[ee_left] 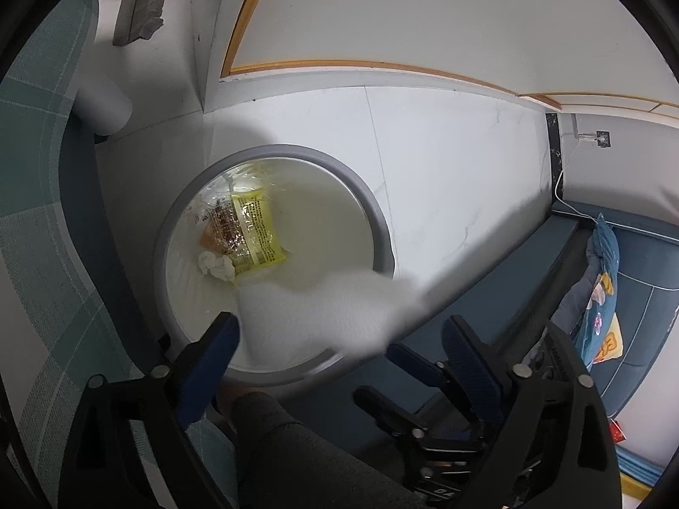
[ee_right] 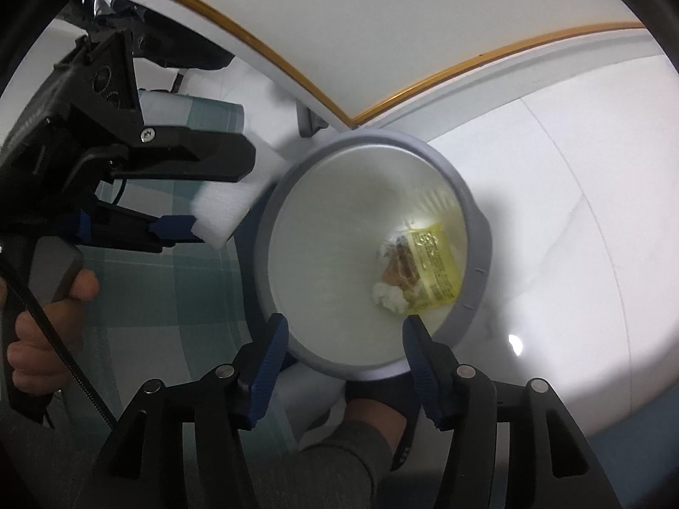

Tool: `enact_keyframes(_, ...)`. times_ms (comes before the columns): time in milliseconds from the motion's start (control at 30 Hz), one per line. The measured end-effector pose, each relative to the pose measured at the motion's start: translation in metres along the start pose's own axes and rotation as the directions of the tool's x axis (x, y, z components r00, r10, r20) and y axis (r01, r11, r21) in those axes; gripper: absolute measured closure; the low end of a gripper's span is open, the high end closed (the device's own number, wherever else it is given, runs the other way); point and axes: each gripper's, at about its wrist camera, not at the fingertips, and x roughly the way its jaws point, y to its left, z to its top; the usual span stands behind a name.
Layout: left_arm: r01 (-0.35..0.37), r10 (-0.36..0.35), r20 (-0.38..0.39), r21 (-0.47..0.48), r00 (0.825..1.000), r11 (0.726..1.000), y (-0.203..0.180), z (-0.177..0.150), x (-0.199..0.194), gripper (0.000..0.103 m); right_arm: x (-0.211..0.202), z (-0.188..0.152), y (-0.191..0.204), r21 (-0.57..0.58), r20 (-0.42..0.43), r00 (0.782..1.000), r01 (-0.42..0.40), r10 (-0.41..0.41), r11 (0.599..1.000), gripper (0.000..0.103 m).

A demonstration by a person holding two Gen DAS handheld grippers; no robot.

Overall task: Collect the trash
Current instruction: 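Open both tools to drop the foam and tissue into the bin, then move both empty tools back above the table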

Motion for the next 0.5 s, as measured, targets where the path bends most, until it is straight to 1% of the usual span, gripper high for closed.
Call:
enact_keyframes(167,-0.029,0.029,0.000,0.001,1.000,1.000,0.005,-0.001,0.001,0.004,-0.016,0.000,-0.002,0.014,0.027,1.000,0.001,-0.002,1.000,0.046)
enact_keyframes(333,-0.050,0.049,0.025,0.031,0.998,0.998,0.004,-0.007,-0.010,0.004,-0.032,0.002,0.003,0.013,0.059,0.998,0.006,-0.007,1.000,0.046)
enact_keyframes(400,-0.065,0.062,0.050,0.064,0.997,0.996,-0.002,-0.011,-0.020,0.004,-0.040,0.003,0.005,0.010,0.076,0.997,0.010,-0.011,1.000,0.046)
enact_keyframes(467,-0.102,0.092,0.097,0.099,0.991,0.990,-0.007,-0.016,-0.031,0.004,-0.049,0.005,0.009,0.006,0.098,0.995,0.020,-0.020,1.000,0.046)
enact_keyframes(500,-0.125,0.108,0.135,0.121,0.985,0.985,-0.011,-0.021,-0.039,0.004,-0.055,0.006,0.011,0.004,0.113,0.993,0.027,-0.027,1.000,0.046)
